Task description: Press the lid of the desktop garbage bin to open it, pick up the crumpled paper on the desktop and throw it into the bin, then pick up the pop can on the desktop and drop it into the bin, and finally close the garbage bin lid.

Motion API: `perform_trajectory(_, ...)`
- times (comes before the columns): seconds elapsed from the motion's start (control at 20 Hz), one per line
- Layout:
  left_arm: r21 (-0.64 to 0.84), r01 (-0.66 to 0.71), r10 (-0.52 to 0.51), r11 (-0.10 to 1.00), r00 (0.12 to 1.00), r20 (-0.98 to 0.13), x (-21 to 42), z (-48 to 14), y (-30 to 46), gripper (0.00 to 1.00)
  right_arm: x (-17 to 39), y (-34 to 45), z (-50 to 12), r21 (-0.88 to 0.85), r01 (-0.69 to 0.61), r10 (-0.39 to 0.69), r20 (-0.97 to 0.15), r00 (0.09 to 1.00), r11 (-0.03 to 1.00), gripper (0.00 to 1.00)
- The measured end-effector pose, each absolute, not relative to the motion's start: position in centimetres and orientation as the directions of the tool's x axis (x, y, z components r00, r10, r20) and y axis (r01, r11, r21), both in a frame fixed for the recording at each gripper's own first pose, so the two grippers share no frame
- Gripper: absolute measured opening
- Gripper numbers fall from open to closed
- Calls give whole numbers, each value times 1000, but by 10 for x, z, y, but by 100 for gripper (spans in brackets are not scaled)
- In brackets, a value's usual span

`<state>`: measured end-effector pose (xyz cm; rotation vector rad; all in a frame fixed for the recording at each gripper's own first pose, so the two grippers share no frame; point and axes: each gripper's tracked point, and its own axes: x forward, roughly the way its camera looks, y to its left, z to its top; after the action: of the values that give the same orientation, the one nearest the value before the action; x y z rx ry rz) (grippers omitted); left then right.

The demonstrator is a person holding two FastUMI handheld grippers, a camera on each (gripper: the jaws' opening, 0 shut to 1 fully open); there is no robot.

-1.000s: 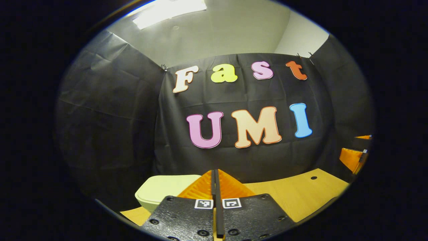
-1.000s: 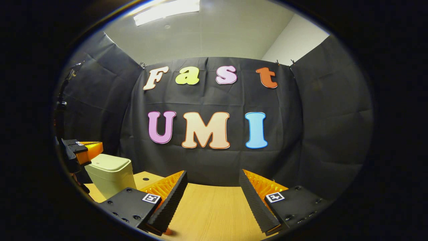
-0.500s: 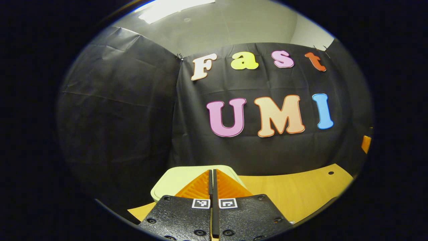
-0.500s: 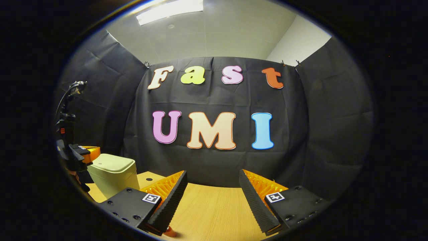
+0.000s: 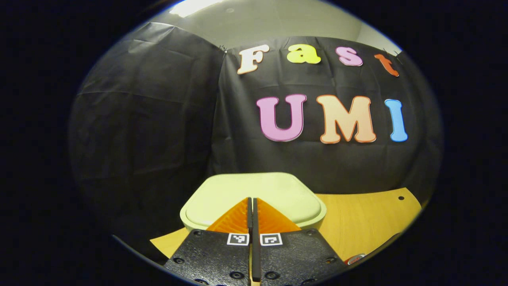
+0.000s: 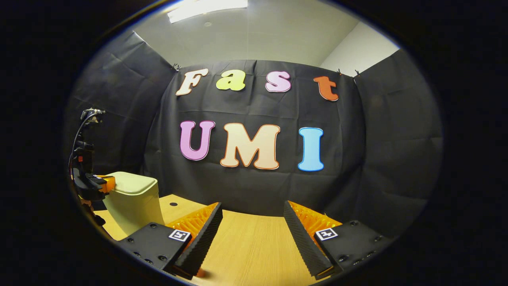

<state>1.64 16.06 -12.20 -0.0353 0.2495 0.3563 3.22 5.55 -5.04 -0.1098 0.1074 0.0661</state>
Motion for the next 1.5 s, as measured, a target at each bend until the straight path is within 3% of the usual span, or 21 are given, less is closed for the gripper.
perform_trajectory(0.25,-124,-310,281,942,937,-210,18,-120,160,0,31,60,-61,-91,-97,84,-137,987,991,98)
perform_trajectory(0.4,-91,-264,245,960,953,-177,19,-110,153,0,34,55,-66,-57,-98,89,-155,984,993,98)
perform_trajectory(0.5,-109,-212,195,971,969,-153,19,-95,138,8,34,48,-72,-43,-90,81,-173,982,995,98)
perform_trajectory(0.6,-102,-187,176,977,978,-108,22,-75,133,37,33,43,-78,-37,-86,78,-187,979,996,98)
perform_trajectory(0.75,-89,-162,158,983,986,-54,23,-52,127,50,33,37,-89,-47,-88,77,-210,975,995,98)
perform_trajectory(1.05,-76,-133,133,988,991,-2,17,-25,115,86,26,35,-129,-83,-119,89,-294,952,989,98)
perform_trajectory(1.5,-39,-107,108,994,994,30,9,-6,108,92,-6,30,-266,-129,-208,97,-580,809,970,98)
